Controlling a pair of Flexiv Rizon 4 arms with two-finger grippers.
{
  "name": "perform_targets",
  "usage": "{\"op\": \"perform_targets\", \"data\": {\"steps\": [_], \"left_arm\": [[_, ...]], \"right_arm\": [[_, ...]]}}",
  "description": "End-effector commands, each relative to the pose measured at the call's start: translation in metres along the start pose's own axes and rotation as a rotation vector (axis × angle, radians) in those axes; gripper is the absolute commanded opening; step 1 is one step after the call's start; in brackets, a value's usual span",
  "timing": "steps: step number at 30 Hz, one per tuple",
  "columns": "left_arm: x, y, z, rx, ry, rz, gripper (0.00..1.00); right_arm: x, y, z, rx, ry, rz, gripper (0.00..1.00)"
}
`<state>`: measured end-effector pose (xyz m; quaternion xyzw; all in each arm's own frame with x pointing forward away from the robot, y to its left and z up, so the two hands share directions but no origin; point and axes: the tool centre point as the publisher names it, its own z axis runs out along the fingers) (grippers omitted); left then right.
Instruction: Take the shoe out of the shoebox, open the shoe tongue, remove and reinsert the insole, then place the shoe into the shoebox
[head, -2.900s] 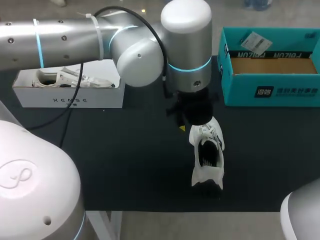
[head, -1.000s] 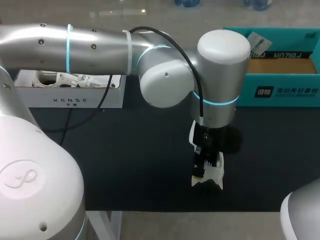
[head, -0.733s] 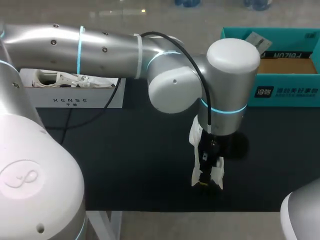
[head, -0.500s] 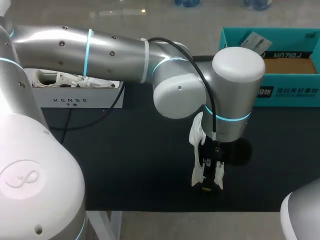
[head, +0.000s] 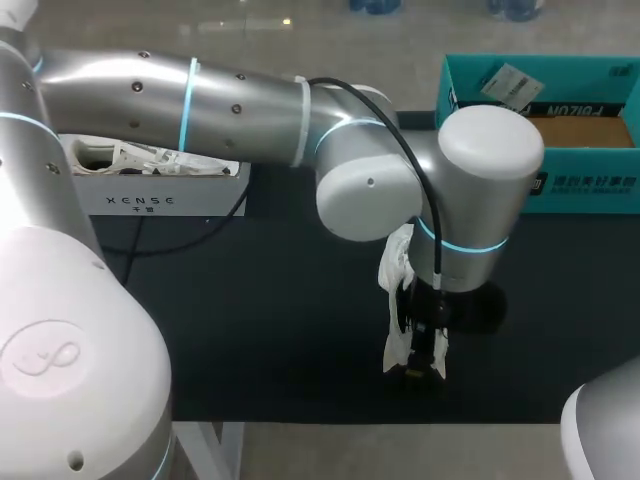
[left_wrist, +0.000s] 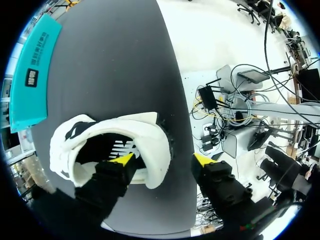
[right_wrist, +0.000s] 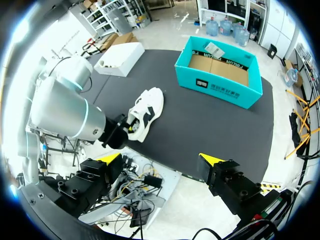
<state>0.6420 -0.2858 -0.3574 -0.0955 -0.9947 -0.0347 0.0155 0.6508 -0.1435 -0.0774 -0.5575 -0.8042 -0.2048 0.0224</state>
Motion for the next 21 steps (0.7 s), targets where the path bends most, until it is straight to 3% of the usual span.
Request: {"op": "perform_targets", "data": {"steps": [1, 21], "left_arm": [[0.0002, -0.001, 0.0017, 0.005, 0.0, -0.002, 0.0], [-0.005, -0.0004, 0.0045, 0.024, 0.042, 0.022, 0.0]], "right_arm": [[-0.0002, 0.0029, -0.0007, 0.007, 0.001, 0.001, 1.0], [-0.0002, 0.0029, -0.0007, 0.007, 0.001, 0.001, 1.0]]}}
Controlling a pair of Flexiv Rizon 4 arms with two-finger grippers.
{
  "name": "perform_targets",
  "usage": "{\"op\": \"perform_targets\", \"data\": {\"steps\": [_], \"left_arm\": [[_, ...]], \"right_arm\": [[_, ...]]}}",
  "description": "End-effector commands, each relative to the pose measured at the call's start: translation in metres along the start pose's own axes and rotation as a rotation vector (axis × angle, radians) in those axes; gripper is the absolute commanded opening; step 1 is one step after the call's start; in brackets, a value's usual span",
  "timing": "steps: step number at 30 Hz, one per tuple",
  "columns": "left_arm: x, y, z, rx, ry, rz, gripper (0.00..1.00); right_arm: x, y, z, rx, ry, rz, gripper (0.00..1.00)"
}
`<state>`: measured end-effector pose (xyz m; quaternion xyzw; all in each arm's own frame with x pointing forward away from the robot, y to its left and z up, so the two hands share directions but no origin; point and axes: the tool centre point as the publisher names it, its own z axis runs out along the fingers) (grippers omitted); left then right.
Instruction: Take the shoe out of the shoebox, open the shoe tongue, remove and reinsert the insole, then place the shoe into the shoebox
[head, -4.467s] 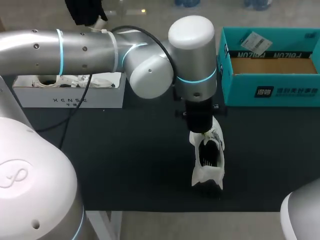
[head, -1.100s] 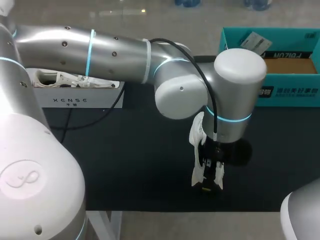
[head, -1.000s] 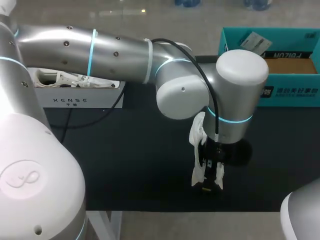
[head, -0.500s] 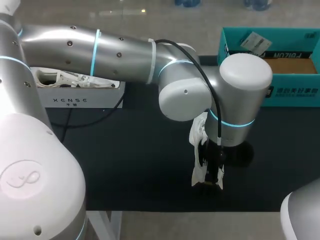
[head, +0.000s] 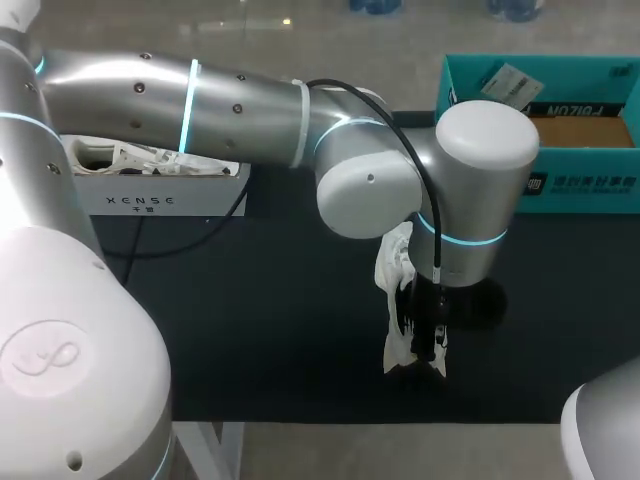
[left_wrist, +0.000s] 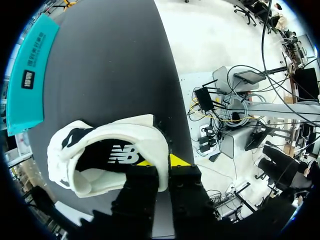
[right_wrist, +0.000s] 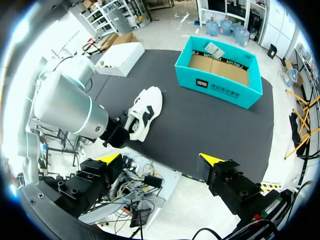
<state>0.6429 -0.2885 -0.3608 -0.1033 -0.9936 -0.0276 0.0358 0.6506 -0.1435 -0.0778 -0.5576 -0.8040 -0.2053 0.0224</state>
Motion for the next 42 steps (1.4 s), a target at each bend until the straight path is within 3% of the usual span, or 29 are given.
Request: {"op": "perform_targets", "data": {"steps": [1, 7, 14, 16, 25, 31, 42], "left_arm": [[-0.003, 0.003, -0.001, 0.005, 0.002, 0.008, 0.0], [-0.011, 0.017, -0.034, 0.012, -0.035, 0.022, 0.0], [-0.026, 0.03, -0.093, -0.012, -0.086, 0.061, 0.0], [-0.028, 0.035, -0.11, 0.016, -0.101, 0.057, 0.0], [-0.022, 0.042, -0.172, 0.072, -0.194, 0.025, 0.0], [-0.024, 0.038, -0.19, 0.066, -0.208, 0.016, 0.0], [-0.024, 0.038, -0.19, 0.066, -0.208, 0.016, 0.0]], "right_arm": [[0.0, 0.003, -0.001, 0.008, 0.0, 0.001, 1.0], [0.0, 0.003, -0.001, 0.008, 0.0, 0.001, 1.0], [0.0, 0.003, -0.001, 0.008, 0.0, 0.001, 1.0], [0.0, 0.003, -0.001, 0.008, 0.0, 0.001, 1.0], [0.0, 0.003, -0.001, 0.008, 0.0, 0.001, 1.0], [0.0, 0.003, -0.001, 0.008, 0.0, 0.001, 1.0], [0.0, 0.003, -0.001, 0.008, 0.0, 0.001, 1.0]]}}
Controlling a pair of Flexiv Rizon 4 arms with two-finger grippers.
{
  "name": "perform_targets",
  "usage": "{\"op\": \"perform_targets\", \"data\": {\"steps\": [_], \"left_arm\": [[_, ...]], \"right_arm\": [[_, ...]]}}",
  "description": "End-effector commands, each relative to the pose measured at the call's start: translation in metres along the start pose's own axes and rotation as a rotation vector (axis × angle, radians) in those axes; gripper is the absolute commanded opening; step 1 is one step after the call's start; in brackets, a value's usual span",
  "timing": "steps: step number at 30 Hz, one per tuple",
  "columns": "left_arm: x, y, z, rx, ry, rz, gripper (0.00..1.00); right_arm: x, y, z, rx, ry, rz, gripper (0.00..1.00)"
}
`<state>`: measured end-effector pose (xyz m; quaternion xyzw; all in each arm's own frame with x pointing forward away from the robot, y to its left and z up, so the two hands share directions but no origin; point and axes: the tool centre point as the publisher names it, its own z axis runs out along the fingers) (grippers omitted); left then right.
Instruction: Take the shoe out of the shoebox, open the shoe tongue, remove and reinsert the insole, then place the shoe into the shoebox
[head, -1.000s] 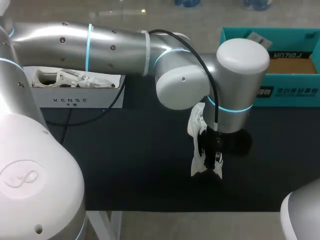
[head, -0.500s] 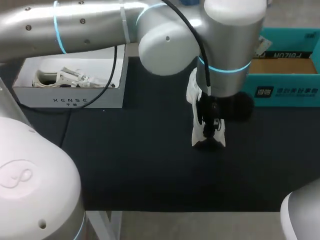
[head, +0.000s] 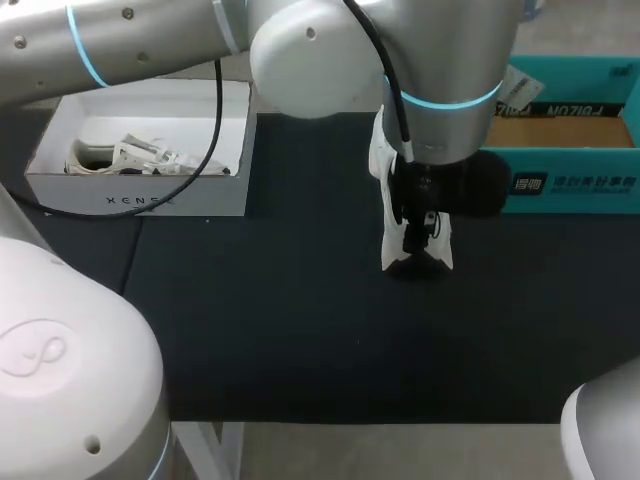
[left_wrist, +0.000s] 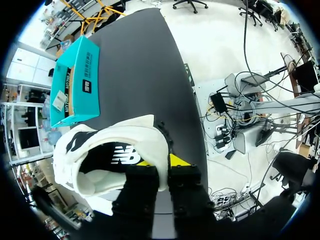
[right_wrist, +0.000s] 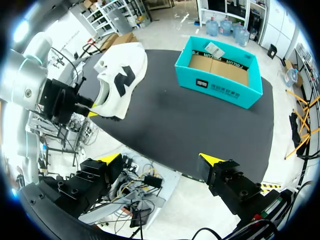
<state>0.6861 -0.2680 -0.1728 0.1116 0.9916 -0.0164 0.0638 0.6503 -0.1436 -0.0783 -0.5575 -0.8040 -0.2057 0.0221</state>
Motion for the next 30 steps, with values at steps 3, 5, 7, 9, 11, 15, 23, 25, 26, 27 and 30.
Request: {"op": "perform_targets", "data": {"steps": [3, 5, 7, 9, 11, 15, 23, 25, 26, 27, 30], "left_arm": [[-0.001, 0.0, -0.001, 0.0, 0.0, 0.001, 0.0], [-0.001, 0.0, -0.001, 0.0, 0.0, 0.001, 0.0], [-0.001, 0.0, -0.001, 0.0, 0.0, 0.001, 0.0], [-0.001, 0.0, -0.001, 0.0, 0.0, 0.001, 0.0], [-0.001, 0.0, -0.001, 0.0, 0.0, 0.001, 0.0], [-0.014, 0.009, -0.011, -0.011, -0.033, -0.032, 0.0], [-0.073, 0.079, -0.011, -0.071, -0.045, -0.076, 0.0], [-0.09, 0.098, -0.009, -0.09, -0.031, -0.042, 0.0], [-0.1, 0.112, -0.006, -0.073, -0.018, -0.075, 0.0], [-0.108, 0.124, -0.005, -0.087, -0.018, -0.071, 0.0], [-0.133, 0.161, 0.0, -0.094, -0.017, -0.063, 0.0]], "right_arm": [[0.0, 0.004, -0.001, 0.009, 0.0, 0.001, 1.0], [0.0, 0.004, -0.001, 0.009, 0.0, 0.001, 1.0], [0.0, 0.004, -0.001, 0.009, 0.0, 0.001, 1.0], [0.0, 0.004, -0.001, 0.009, 0.0, 0.001, 1.0], [0.0, 0.004, -0.001, 0.009, 0.0, 0.001, 1.0], [0.0, 0.004, -0.001, 0.009, 0.0, 0.001, 1.0], [0.0, 0.004, -0.001, 0.009, 0.0, 0.001, 1.0], [0.0, 0.004, -0.001, 0.009, 0.0, 0.001, 1.0], [0.0, 0.004, -0.001, 0.009, 0.0, 0.001, 1.0], [0.0, 0.004, -0.001, 0.009, 0.0, 0.001, 1.0], [0.0, 0.004, -0.001, 0.009, 0.0, 0.001, 1.0]]}}
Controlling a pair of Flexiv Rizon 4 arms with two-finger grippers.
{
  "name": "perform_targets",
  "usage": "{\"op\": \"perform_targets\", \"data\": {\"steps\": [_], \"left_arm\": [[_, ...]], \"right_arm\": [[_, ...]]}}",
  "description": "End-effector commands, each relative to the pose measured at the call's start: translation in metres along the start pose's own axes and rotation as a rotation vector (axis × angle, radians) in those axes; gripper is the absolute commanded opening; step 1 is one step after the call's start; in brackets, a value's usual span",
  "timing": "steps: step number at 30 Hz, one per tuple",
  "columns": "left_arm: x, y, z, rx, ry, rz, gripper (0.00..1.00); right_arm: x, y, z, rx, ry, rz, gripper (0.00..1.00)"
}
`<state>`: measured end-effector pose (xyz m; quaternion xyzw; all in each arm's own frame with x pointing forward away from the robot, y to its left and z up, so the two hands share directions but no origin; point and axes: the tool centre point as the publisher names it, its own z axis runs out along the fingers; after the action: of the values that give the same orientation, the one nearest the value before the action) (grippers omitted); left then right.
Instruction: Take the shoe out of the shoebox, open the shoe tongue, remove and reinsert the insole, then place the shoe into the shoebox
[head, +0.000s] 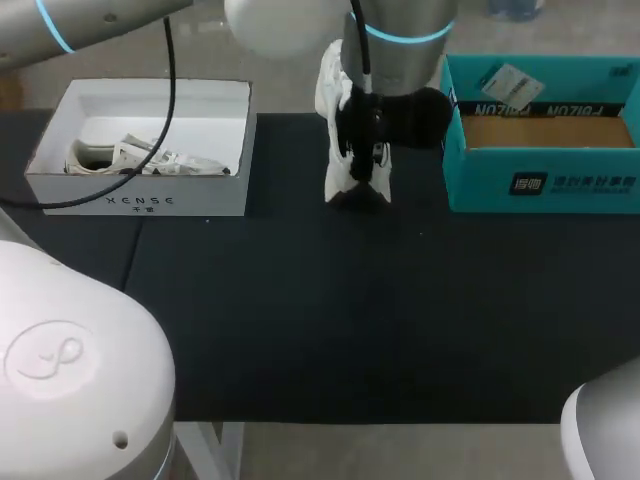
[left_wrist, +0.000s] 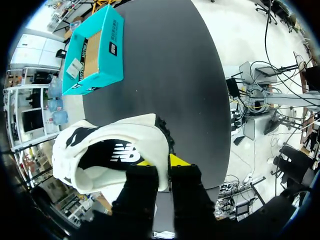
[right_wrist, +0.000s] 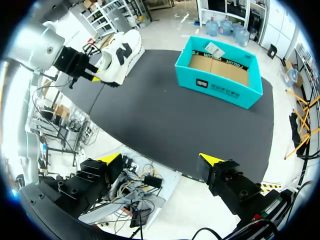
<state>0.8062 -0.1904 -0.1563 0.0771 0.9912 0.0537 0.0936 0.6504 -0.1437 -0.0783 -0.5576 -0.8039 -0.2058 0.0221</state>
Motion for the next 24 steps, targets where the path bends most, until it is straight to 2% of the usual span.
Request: {"op": "perform_targets", "data": {"steps": [1, 3, 4, 5, 8, 11, 17, 24], "left_arm": [[-0.044, 0.065, 0.02, 0.066, 0.039, 0.034, 0.0], [-0.055, 0.086, 0.026, 0.058, 0.036, 0.007, 0.0], [-0.063, 0.099, 0.03, 0.082, 0.041, 0.035, 0.0], [-0.071, 0.11, 0.034, 0.059, 0.035, 0.006, 0.0], [-0.092, 0.14, 0.041, 0.062, 0.051, 0.023, 0.0], [-0.105, 0.166, 0.048, 0.072, 0.069, 0.022, 0.0], [-0.113, 0.21, 0.058, 0.097, 0.103, 0.051, 0.0], [-0.12, 0.257, 0.065, 0.083, 0.15, 0.075, 0.0]], "right_arm": [[0.0, 0.004, -0.001, 0.009, 0.0, 0.001, 1.0], [0.0, 0.004, -0.001, 0.009, 0.0, 0.001, 1.0], [0.0, 0.004, -0.001, 0.009, 0.0, 0.001, 1.0], [0.0, 0.004, -0.001, 0.009, 0.0, 0.001, 1.0], [0.0, 0.004, -0.001, 0.009, 0.0, 0.001, 1.0], [0.0, 0.004, -0.001, 0.009, 0.0, 0.001, 1.0], [0.0, 0.004, -0.001, 0.009, 0.0, 0.001, 1.0], [0.0, 0.004, -0.001, 0.009, 0.0, 0.001, 1.0]]}}
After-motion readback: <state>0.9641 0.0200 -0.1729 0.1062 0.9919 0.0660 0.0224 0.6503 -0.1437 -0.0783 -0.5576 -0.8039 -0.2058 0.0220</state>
